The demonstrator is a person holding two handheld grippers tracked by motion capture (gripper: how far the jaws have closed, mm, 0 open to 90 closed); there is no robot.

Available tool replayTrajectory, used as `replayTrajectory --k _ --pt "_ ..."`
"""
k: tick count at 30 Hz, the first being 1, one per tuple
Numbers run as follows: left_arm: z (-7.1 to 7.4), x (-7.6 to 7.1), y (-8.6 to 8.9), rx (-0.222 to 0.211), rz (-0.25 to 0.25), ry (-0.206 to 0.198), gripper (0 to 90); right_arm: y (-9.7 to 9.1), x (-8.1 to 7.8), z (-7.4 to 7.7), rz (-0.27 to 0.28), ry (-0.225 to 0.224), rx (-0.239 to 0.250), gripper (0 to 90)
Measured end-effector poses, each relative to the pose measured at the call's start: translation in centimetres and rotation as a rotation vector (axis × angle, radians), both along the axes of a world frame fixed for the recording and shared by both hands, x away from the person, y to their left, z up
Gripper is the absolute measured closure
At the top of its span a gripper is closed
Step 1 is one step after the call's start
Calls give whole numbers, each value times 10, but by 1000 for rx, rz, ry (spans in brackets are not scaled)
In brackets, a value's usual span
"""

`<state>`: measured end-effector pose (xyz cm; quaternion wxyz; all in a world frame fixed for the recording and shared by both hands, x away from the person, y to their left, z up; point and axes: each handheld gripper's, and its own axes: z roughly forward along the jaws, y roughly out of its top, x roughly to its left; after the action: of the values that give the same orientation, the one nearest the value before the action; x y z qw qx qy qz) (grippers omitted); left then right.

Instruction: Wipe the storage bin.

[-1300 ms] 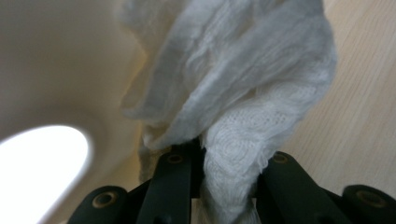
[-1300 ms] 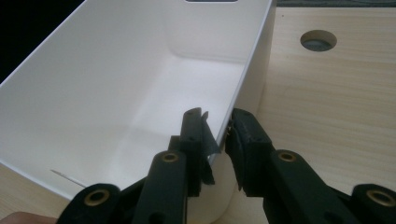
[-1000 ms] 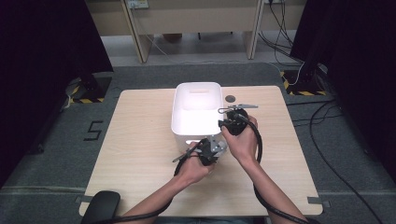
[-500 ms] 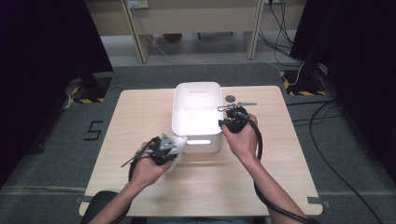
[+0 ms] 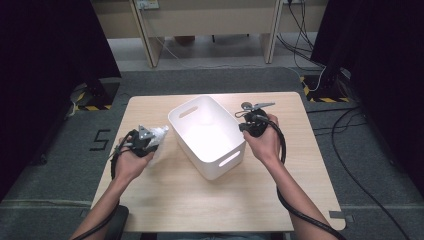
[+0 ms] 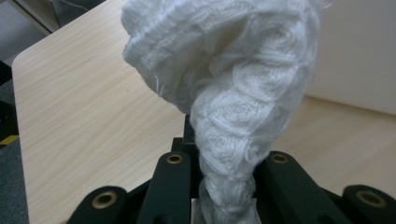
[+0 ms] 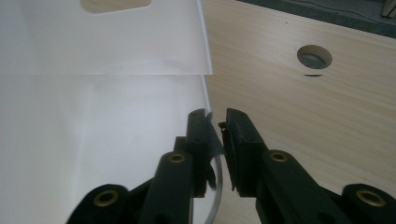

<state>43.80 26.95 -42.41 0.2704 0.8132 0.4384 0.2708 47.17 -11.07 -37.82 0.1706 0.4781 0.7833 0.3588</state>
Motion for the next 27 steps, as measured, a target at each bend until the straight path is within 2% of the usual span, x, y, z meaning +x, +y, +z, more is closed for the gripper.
replayTrajectory --k 1,4,5,6,8,11,12,13,16,17,19,21,22,25,27 --pt "-1 12 3 6 21 6 786 -4 -6 6 -1 -28 39 785" --pt "-6 33 6 24 47 16 785 -12 -18 17 -26 -58 87 799" --pt "-6 33 6 24 47 16 785 -14 -22 19 -39 -48 98 815" --pt "-7 43 5 31 49 14 784 -18 -26 19 -50 -39 100 832" --pt "-9 50 4 23 48 17 784 -23 -32 17 -66 -18 100 858" --pt "-12 58 3 31 31 10 782 -28 -42 11 -68 20 97 891" --pt "-12 58 3 31 31 10 782 -28 -42 11 -68 20 97 891" --pt "-14 63 0 51 24 6 782 -30 -48 5 -52 43 90 900" --pt "-14 65 -3 36 19 5 783 -29 -55 0 -36 62 85 900" --pt "-15 66 -7 34 11 3 783 -27 -59 -4 -19 80 92 900" --pt "-15 66 -9 33 0 3 783 -26 -61 -5 -9 84 101 900" --pt "-15 65 -13 34 -34 -6 783 -18 -64 -5 26 87 86 900" --pt "-15 65 -13 34 -34 -6 783 -16 -65 -4 35 83 72 900" --pt "-14 64 -15 60 -111 -30 783 -13 -63 -4 38 91 73 900" --pt "-15 63 -16 62 -149 -46 784 -13 -60 -5 33 87 68 900"
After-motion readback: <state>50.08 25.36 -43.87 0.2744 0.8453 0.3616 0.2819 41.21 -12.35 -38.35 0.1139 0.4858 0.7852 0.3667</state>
